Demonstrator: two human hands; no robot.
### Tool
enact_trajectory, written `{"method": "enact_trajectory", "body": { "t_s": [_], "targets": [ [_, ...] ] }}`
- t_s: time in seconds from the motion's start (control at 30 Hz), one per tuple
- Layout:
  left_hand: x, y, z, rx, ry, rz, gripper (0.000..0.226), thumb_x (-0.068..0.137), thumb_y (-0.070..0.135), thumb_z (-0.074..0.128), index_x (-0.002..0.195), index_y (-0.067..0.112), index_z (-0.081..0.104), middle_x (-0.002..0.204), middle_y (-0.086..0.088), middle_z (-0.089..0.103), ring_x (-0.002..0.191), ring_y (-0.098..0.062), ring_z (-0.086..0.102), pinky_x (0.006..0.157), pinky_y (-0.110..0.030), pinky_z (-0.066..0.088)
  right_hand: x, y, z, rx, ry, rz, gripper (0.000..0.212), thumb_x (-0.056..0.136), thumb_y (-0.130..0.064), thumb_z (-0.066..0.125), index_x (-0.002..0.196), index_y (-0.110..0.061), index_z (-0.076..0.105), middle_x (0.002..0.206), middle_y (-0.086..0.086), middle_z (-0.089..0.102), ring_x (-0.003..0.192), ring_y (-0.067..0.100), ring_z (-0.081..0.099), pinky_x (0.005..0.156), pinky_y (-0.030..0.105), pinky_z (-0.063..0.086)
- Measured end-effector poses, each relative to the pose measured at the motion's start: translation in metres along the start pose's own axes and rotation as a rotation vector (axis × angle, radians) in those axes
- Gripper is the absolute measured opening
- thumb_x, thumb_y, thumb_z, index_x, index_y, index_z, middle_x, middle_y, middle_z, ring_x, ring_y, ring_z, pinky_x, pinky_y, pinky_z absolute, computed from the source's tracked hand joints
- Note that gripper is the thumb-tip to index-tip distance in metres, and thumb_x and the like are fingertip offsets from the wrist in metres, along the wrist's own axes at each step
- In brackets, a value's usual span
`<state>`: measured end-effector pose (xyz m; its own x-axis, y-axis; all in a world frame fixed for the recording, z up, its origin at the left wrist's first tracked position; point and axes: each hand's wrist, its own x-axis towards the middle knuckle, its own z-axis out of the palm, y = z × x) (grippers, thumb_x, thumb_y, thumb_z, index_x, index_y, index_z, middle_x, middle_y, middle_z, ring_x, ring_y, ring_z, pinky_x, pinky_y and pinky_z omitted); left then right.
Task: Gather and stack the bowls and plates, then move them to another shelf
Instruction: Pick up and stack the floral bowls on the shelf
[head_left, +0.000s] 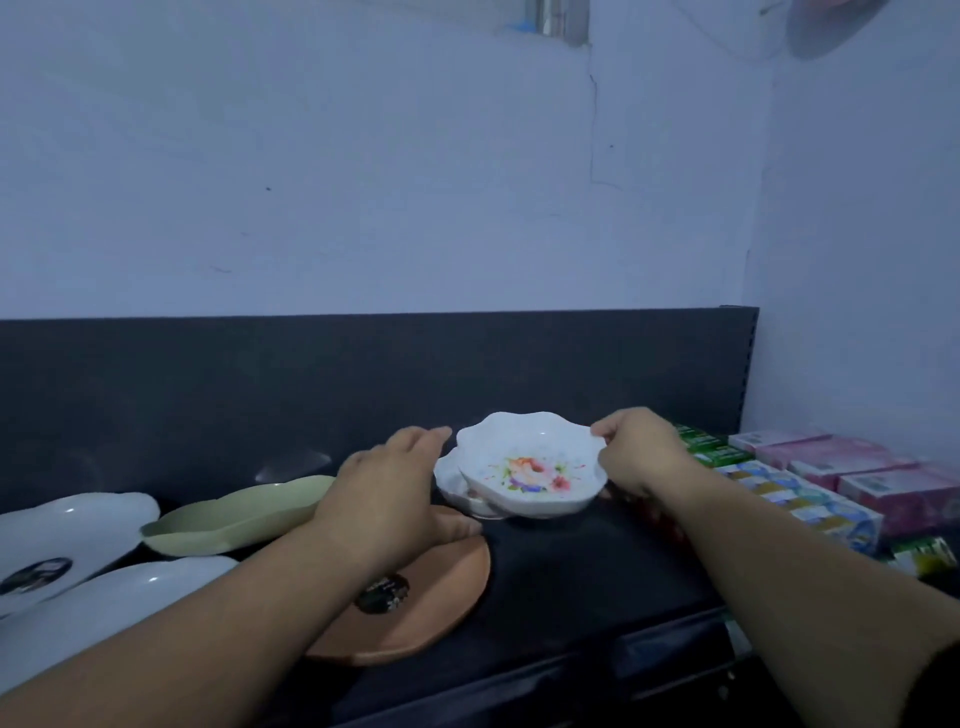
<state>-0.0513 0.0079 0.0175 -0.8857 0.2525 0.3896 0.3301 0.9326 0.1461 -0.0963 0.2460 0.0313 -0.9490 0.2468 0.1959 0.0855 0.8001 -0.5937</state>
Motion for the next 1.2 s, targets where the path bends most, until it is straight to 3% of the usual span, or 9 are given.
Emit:
{"method": "enact_trajectory", "body": {
  "t_s": [0.07, 0.17, 0.33, 0.53, 0.73, 0.87, 0.97, 1.1, 1.2],
  "targets": [
    [0.008, -0.004, 0.003, 0.024, -0.021, -0.017, 0.096, 0.073, 0.066, 0.063, 0.150, 0.030, 0.017, 0.154, 0.010, 0.025, 0.137, -0.012, 0.034, 0.110, -0.032, 0.030, 0.010, -0.006, 0.001, -0.020, -0.012, 0.013, 0.037, 0.079, 0.008, 0.057, 0.112, 0.000, 0.069, 0.110, 0.016, 0.071, 0.101, 0.031, 0.067, 0.087, 0.038, 0.056],
    [0.021, -0.008, 0.009, 0.040, -0.050, -0.034, 0.095, 0.073, 0.066, 0.063, 0.150, 0.030, 0.018, 0.154, 0.009, 0.026, 0.136, -0.014, 0.036, 0.109, -0.032, 0.032, 0.026, -0.012, 0.008, 0.057, -0.042, 0.025, 0.029, 0.087, 0.002, 0.054, 0.114, 0.000, 0.066, 0.109, 0.020, 0.070, 0.098, 0.033, 0.068, 0.079, 0.035, 0.057],
    [0.038, -0.014, 0.020, 0.046, -0.104, -0.070, 0.091, 0.074, 0.065, 0.062, 0.148, 0.033, 0.020, 0.153, 0.009, 0.027, 0.135, -0.015, 0.037, 0.108, -0.031, 0.031, 0.056, -0.012, 0.028, 0.100, -0.099, 0.041, 0.029, 0.088, 0.002, 0.054, 0.114, 0.003, 0.066, 0.097, 0.021, 0.070, 0.063, 0.024, 0.062, 0.064, 0.028, 0.059],
    [0.048, -0.022, 0.032, 0.027, -0.136, -0.116, 0.090, 0.074, 0.066, 0.062, 0.147, 0.035, 0.022, 0.152, 0.011, 0.027, 0.135, -0.013, 0.036, 0.106, -0.029, 0.030, 0.080, -0.008, 0.053, 0.128, -0.144, 0.036, 0.026, 0.087, 0.003, 0.054, 0.110, 0.003, 0.067, 0.092, 0.019, 0.068, 0.069, 0.026, 0.062, 0.074, 0.035, 0.061],
    [0.058, -0.022, 0.042, 0.043, -0.146, -0.124, 0.089, 0.074, 0.069, 0.059, 0.148, 0.034, 0.022, 0.152, 0.010, 0.028, 0.135, -0.015, 0.036, 0.107, -0.031, 0.029, 0.083, -0.009, 0.064, 0.023, -0.153, 0.012, 0.017, 0.087, -0.003, 0.054, 0.074, -0.013, 0.054, 0.076, 0.008, 0.060, 0.063, 0.021, 0.060, 0.064, 0.026, 0.057],
    [0.066, -0.015, 0.045, 0.046, -0.142, -0.108, 0.090, 0.073, 0.073, 0.057, 0.147, 0.033, 0.025, 0.150, 0.010, 0.031, 0.133, -0.015, 0.039, 0.108, -0.032, 0.032, 0.078, -0.010, 0.067, -0.166, -0.157, -0.043, 0.020, 0.088, -0.002, 0.050, 0.101, -0.004, 0.065, 0.100, 0.009, 0.065, 0.090, 0.023, 0.061, 0.065, 0.024, 0.042],
    [0.070, -0.010, 0.047, 0.044, -0.138, -0.098, 0.089, 0.073, 0.073, 0.056, 0.147, 0.033, 0.026, 0.150, 0.010, 0.032, 0.133, -0.014, 0.039, 0.108, -0.032, 0.032, 0.076, -0.010, 0.067, -0.205, -0.142, -0.088, 0.021, 0.090, 0.002, 0.046, 0.100, -0.007, 0.061, 0.100, 0.008, 0.060, 0.098, 0.025, 0.060, 0.062, 0.025, 0.042],
    [0.070, -0.007, 0.048, 0.045, -0.147, -0.097, 0.088, 0.074, 0.073, 0.056, 0.147, 0.033, 0.026, 0.150, 0.010, 0.031, 0.133, -0.014, 0.039, 0.108, -0.031, 0.032, 0.070, -0.010, 0.068, -0.193, -0.134, -0.108, 0.039, 0.090, 0.004, 0.047, 0.123, -0.008, 0.062, 0.123, 0.011, 0.063, 0.113, 0.028, 0.059, 0.089, 0.032, 0.051],
    [0.069, -0.007, 0.049, 0.052, -0.155, -0.103, 0.087, 0.075, 0.072, 0.055, 0.147, 0.033, 0.026, 0.150, 0.009, 0.031, 0.133, -0.015, 0.039, 0.108, -0.031, 0.032, 0.069, -0.009, 0.067, -0.208, -0.164, -0.127, 0.041, 0.089, 0.006, 0.049, 0.124, -0.009, 0.062, 0.125, 0.012, 0.062, 0.114, 0.027, 0.058, 0.096, 0.035, 0.051]
  ]
}}
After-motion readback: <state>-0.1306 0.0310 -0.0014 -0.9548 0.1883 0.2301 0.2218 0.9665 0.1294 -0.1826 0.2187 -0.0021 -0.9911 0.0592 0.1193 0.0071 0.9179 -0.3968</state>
